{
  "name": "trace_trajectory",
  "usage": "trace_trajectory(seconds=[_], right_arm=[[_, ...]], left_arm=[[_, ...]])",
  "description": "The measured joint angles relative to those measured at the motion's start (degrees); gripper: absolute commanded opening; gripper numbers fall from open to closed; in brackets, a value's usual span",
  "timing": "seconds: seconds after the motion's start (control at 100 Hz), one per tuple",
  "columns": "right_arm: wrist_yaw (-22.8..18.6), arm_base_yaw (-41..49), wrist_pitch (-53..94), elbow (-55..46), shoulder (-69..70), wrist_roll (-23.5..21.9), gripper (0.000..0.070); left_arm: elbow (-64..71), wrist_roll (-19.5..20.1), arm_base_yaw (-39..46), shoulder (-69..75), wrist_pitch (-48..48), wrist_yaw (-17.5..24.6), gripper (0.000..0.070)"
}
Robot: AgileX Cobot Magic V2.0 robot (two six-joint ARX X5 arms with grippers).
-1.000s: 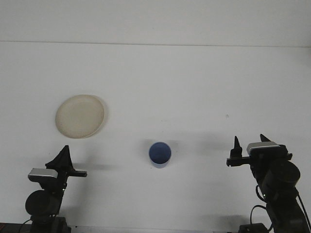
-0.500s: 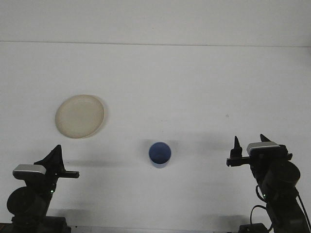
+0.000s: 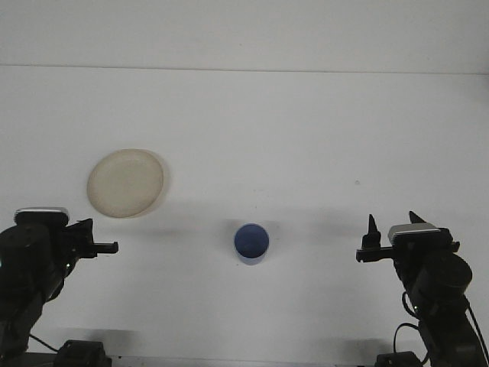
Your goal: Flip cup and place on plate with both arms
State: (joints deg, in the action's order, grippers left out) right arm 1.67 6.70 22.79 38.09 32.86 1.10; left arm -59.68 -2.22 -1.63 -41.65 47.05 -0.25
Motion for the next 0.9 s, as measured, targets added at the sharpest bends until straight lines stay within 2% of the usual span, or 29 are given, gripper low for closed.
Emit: trace_trajectory(seconds=[0.22, 0.53, 0.56, 0.6, 0.7, 0.74, 0.81, 0.9], right_arm=[[0.0, 0.0, -0.02, -0.02, 0.0, 0.0, 0.0531], [0.0, 0.0, 0.0, -0.02, 0.0, 0.0, 0.0531], [0.0, 0.0, 0.0, 0.0, 0.0, 0.0, 0.0531], [-0.02, 0.0, -0.02, 0.0, 0.0, 0.0, 0.0531], [0.0, 0.0, -0.02, 0.0, 0.0, 0.0, 0.0531], [0.0, 0.0, -0.02, 0.0, 0.0, 0.0, 0.0531], [-0.02, 0.0, 0.0, 0.0, 0.0, 0.0, 0.0531], [0.0, 0.0, 0.0, 0.0, 0.0, 0.0, 0.0531]], left_arm=[[-3.34, 1.68, -0.15, -8.04, 9.46, 0.0, 0.0011], [-3.37, 1.73, -0.15, -8.33, 9.66, 0.0, 0.0023], [-3.37, 1.73, -0.15, -8.26, 9.66, 0.0, 0.0048], [-3.37, 1.7, -0.15, -8.17, 9.68, 0.0, 0.0129], [-3.37, 1.6, -0.15, -8.07, 9.68, 0.0, 0.0437], [-3.37, 1.51, -0.15, -8.07, 9.68, 0.0, 0.053], [-3.37, 1.49, -0.15, -8.07, 9.81, 0.0, 0.0585], [-3.37, 1.49, -0.15, -8.07, 10.12, 0.0, 0.0585]])
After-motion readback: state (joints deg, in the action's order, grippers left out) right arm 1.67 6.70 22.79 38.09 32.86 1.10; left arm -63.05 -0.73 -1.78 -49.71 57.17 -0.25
